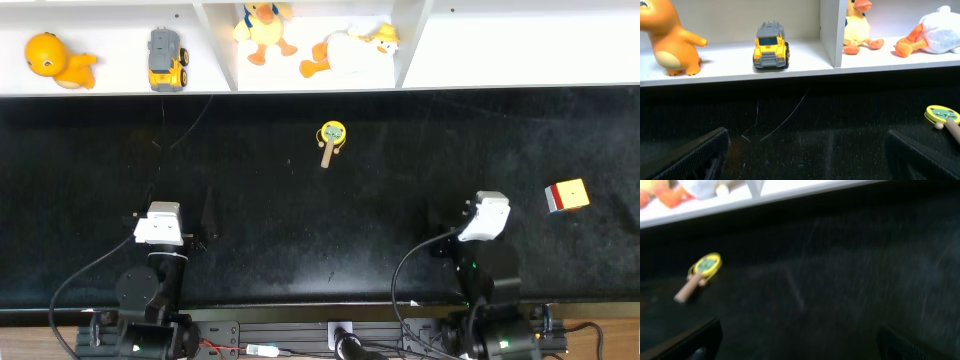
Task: Store Toys
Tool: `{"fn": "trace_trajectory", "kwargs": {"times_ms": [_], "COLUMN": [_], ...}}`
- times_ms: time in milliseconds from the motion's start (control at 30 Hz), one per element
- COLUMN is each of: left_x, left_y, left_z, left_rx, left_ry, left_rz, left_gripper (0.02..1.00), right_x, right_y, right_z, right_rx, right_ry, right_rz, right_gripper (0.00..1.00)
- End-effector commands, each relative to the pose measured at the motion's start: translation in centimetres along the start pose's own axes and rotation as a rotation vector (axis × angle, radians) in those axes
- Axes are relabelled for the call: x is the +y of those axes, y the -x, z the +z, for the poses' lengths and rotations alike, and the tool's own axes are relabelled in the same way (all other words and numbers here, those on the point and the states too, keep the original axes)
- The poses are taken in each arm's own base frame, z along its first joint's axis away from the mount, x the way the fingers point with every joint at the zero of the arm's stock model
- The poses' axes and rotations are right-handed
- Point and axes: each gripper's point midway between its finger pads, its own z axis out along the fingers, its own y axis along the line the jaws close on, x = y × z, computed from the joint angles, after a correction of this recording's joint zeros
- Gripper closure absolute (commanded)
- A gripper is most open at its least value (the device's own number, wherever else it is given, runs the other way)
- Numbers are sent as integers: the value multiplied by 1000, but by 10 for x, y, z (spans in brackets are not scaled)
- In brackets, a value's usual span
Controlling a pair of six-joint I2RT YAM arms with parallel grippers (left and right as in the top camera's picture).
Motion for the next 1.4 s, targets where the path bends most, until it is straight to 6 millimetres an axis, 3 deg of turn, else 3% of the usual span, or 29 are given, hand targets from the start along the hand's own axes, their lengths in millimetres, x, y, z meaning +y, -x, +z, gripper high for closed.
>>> {"fn": "trace_trajectory", "kwargs": {"times_ms": [33,200,433,667,1067,1233,1400], "left_x": [-2,-2,-2,-2,-2,-2,-2], "left_y": [1,1,1,1,1,1,1], "left_z": [-1,-1,-1,-1,-1,-1,-1], "left_rx": [-10,-10,-10,-10,-10,-10,-10], "left_ry": [-10,-10,-10,-10,-10,-10,-10], "left_rz": [11,11,11,11,11,11,11], "left_gripper": [20,20,20,20,20,20,20], "right_x": [6,28,55,72,78,93,117], "right_y": [33,44,61,52,49,53,42], "right_z": [-11,-7,-1,3,13,25,41], "right_rx": [31,152,141,124,177,212,277], "right_ry": [-82,-92,-140,-173,-223,-231,-207], "right_rz": [203,167,138,192,149,129,96], "right_gripper": [5,7,5,5,5,7,5]}}
